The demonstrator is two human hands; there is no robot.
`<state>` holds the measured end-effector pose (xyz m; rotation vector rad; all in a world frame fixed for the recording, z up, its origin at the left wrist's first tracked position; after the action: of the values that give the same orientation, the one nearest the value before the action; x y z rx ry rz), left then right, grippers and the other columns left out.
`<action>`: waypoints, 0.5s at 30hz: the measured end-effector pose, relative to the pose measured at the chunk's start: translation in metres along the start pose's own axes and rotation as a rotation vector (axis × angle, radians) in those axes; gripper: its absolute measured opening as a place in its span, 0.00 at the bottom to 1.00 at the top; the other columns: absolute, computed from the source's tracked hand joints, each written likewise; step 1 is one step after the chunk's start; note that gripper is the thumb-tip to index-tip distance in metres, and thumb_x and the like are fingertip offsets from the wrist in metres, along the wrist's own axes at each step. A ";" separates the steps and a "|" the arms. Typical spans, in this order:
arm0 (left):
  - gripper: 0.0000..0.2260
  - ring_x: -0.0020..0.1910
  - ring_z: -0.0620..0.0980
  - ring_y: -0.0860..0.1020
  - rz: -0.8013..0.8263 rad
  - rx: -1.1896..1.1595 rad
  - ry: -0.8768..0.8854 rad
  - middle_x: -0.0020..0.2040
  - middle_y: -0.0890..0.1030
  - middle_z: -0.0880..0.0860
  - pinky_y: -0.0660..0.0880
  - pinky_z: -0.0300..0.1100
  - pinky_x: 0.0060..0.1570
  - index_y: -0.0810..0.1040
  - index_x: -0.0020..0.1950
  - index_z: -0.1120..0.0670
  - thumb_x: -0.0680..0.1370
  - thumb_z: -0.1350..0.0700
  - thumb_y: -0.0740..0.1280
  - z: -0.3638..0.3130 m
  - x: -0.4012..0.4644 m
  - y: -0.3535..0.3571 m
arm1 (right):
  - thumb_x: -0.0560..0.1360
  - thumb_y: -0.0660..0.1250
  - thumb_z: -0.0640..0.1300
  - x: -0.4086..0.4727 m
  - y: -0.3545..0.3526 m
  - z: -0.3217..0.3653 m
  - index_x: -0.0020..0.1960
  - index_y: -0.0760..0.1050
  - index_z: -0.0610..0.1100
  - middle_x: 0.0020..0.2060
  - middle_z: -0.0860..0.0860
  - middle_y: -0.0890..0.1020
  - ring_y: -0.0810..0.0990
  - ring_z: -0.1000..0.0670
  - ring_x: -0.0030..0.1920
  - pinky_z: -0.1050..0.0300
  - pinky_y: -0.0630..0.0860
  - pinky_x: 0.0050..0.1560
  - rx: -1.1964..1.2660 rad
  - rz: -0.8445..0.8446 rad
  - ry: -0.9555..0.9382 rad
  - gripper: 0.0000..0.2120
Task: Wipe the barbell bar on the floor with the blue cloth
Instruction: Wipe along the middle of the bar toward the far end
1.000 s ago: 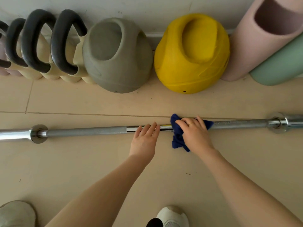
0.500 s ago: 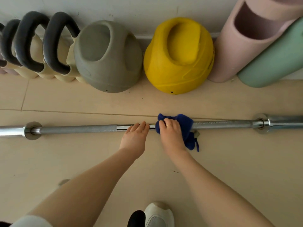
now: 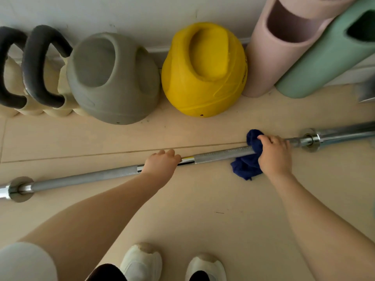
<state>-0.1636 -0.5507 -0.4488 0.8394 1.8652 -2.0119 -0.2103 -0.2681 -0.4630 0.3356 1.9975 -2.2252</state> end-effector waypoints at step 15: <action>0.13 0.60 0.53 0.74 0.042 -0.022 0.022 0.59 0.76 0.53 0.71 0.44 0.55 0.74 0.61 0.54 0.79 0.52 0.63 -0.010 0.007 0.014 | 0.77 0.55 0.32 -0.065 0.025 0.152 0.72 0.61 0.37 0.72 0.43 0.63 0.54 0.44 0.75 0.55 0.50 0.73 0.095 0.283 -0.466 0.22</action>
<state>-0.1591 -0.5414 -0.4640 0.8906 1.8621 -1.9621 -0.1530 -0.4250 -0.4560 0.0869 1.5069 -1.9961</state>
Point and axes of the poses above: each hand's wrist, its own x-axis towards the middle knuckle, its own y-axis out of the palm, z = x × y, the point moved 3 cm from there along x, towards the middle knuckle
